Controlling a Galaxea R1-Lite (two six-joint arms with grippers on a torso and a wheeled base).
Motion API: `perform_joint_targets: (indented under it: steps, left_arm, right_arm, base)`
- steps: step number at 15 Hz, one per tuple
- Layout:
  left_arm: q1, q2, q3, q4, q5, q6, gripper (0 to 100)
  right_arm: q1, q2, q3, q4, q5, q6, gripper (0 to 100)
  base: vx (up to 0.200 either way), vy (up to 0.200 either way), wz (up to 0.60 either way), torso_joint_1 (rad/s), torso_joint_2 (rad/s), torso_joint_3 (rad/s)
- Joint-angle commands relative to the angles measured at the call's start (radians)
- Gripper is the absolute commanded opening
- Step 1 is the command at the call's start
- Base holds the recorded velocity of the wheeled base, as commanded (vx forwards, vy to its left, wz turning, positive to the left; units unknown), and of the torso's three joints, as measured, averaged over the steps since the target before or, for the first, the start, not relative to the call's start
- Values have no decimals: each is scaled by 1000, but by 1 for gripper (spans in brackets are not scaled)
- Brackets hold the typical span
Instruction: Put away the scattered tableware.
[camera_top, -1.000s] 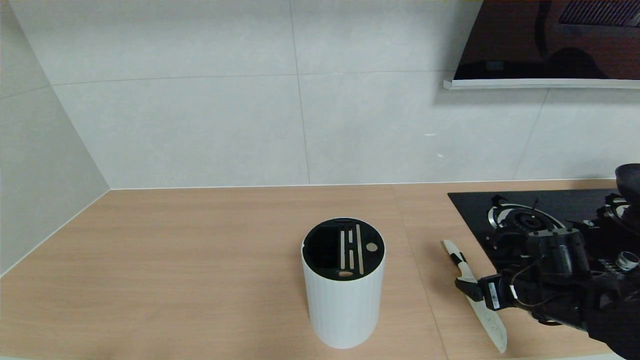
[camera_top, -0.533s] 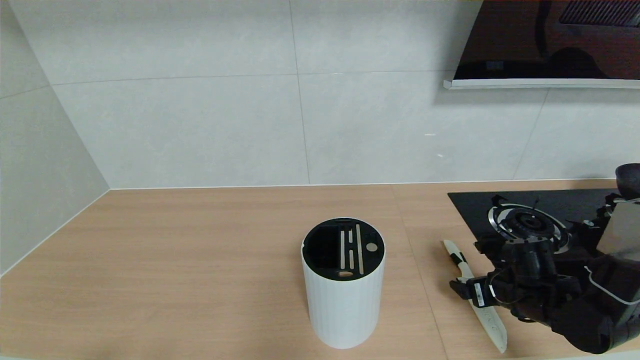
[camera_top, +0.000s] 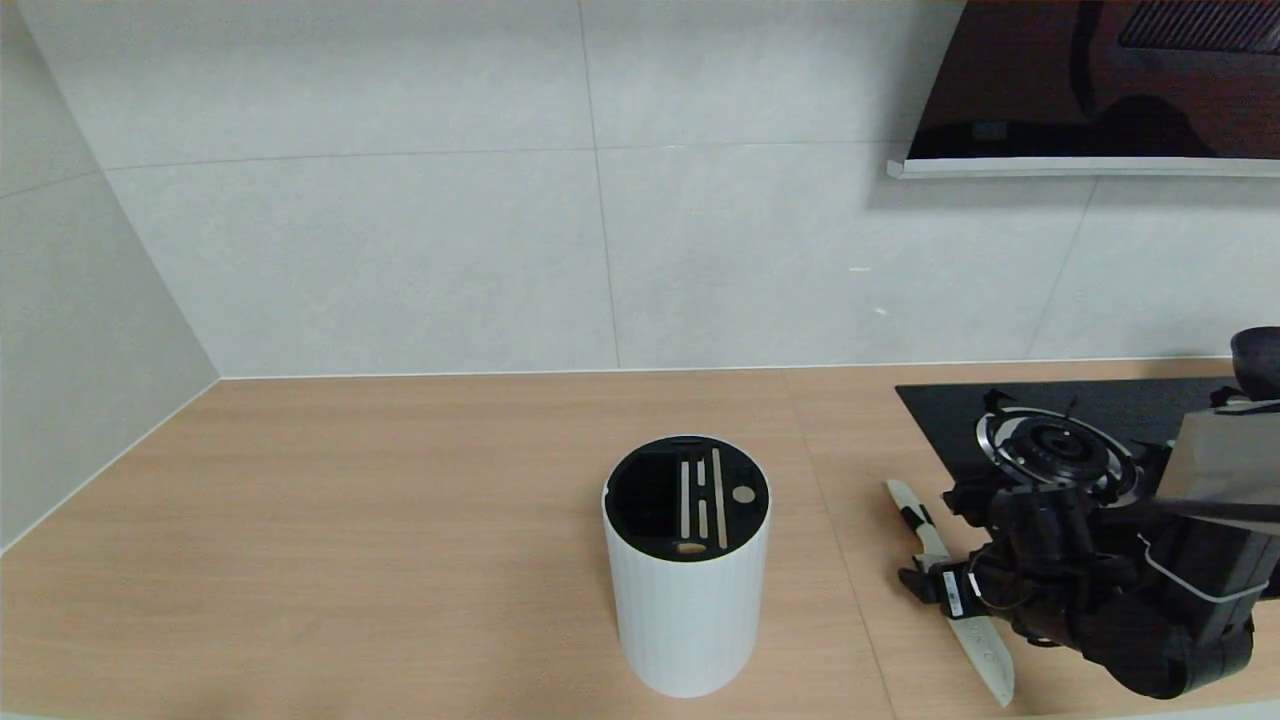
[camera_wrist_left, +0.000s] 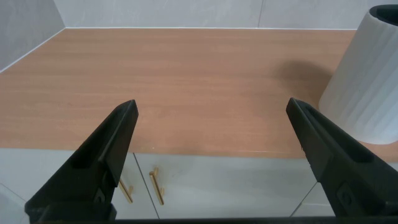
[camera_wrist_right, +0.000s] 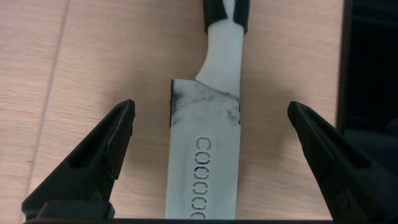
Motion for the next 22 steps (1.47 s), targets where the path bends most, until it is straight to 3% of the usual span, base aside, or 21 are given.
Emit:
perform_joint_targets:
  steps: [1, 6, 7, 14, 22]
  left_arm:
    - [0, 0, 0, -1, 0, -2, 100]
    - [0, 2, 0, -1, 0, 0, 100]
    - [0, 0, 0, -1, 0, 0, 100]
    - [0, 2, 0, -1, 0, 0, 100]
    - [0, 0, 0, -1, 0, 4, 100]
  right_arm:
    - [1, 4, -1, 0, -4, 0, 100]
    - [1, 7, -2, 0, -4, 0, 100]
    - [1, 9, -2, 0, -4, 0, 0]
    - [1, 4, -4, 0, -4, 0, 0]
    - [21, -269, 59, 13, -9, 1, 0]
  base:
    - [0, 0, 0, 0, 0, 0]
    - [0, 0, 0, 0, 0, 0]
    - [0, 0, 0, 0, 0, 0]
    - [0, 0, 0, 0, 0, 0]
    - [0, 0, 0, 0, 0, 0]
